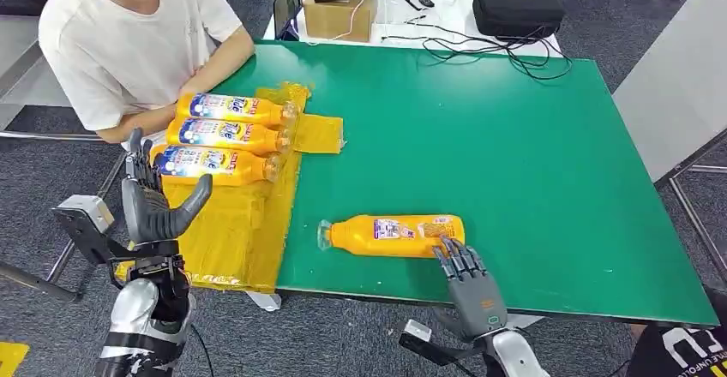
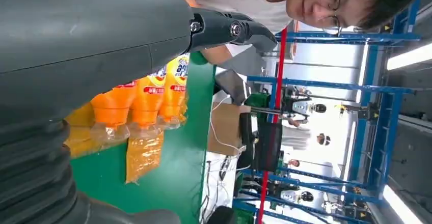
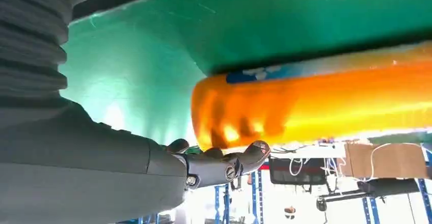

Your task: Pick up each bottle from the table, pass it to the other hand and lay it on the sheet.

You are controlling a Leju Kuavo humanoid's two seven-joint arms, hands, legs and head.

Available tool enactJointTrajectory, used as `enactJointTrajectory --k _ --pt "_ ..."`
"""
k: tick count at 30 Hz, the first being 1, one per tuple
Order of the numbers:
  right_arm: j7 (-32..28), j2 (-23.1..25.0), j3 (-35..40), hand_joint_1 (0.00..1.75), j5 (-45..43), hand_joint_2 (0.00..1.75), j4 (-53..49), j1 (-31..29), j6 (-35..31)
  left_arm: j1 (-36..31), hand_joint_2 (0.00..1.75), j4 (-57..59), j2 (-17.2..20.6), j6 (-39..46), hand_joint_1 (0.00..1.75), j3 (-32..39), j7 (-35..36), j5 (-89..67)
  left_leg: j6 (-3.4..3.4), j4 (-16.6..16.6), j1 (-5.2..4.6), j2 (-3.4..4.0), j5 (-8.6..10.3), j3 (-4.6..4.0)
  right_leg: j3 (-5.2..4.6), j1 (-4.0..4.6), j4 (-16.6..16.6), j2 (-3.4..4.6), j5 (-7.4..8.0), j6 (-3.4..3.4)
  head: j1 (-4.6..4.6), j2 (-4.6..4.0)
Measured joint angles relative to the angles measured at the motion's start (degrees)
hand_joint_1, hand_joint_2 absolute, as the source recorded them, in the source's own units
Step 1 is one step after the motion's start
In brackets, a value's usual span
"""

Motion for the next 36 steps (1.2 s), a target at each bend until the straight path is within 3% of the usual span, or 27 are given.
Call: enactJointTrajectory --k 9,19,23,29,36 --pt "-7.2 1.1 0.6 0.0 -6.0 1.75 -3.1 -0.7 -3.3 -0.3 1.75 0.0 0.0 -0.3 0.0 -0.5 -0.8 0.3 0.0 0.0 -0.01 0.0 -0.03 -0.02 -0.04 -0.01 0.0 0.0 -0.01 0.0 0.0 0.0" --pt "-17.9 0.5 5.8 0.0 -15.8 1.75 -5.2 -1.0 4.2 -2.8 1.75 0.6 0.0 -1.0 0.0 -2.7 -0.8 0.5 0.0 0.0 -0.01 0.0 -0.02 -0.01 -0.03 -0.01 0.0 0.0 0.0 0.0 0.0 0.0" --pt "-16.8 0.1 7.1 0.0 -14.0 1.75 -5.2 -1.4 3.5 -3.3 1.75 1.2 0.0 -1.2 0.0 -3.5 -0.8 0.5 0.0 0.0 -0.01 0.0 -0.02 -0.02 -0.03 -0.01 0.0 0.0 0.0 0.0 0.02 0.0" --pt "-7.9 -0.6 6.5 0.0 -6.6 1.75 -4.5 -2.7 -1.0 -2.8 1.75 1.2 0.0 -0.8 0.0 -3.7 -0.4 0.3 0.0 0.0 -0.02 0.0 -0.02 -0.03 -0.04 -0.01 0.0 0.0 0.0 0.0 0.0 0.0" --pt "-6.3 -0.2 3.1 0.0 -6.5 1.75 0.8 -7.0 -3.1 -2.1 1.75 1.2 0.0 -1.0 0.0 -3.7 0.1 0.3 0.01 0.0 -0.01 0.01 0.0 -0.02 -0.04 -0.01 0.0 0.0 0.01 0.0 0.0 0.0"
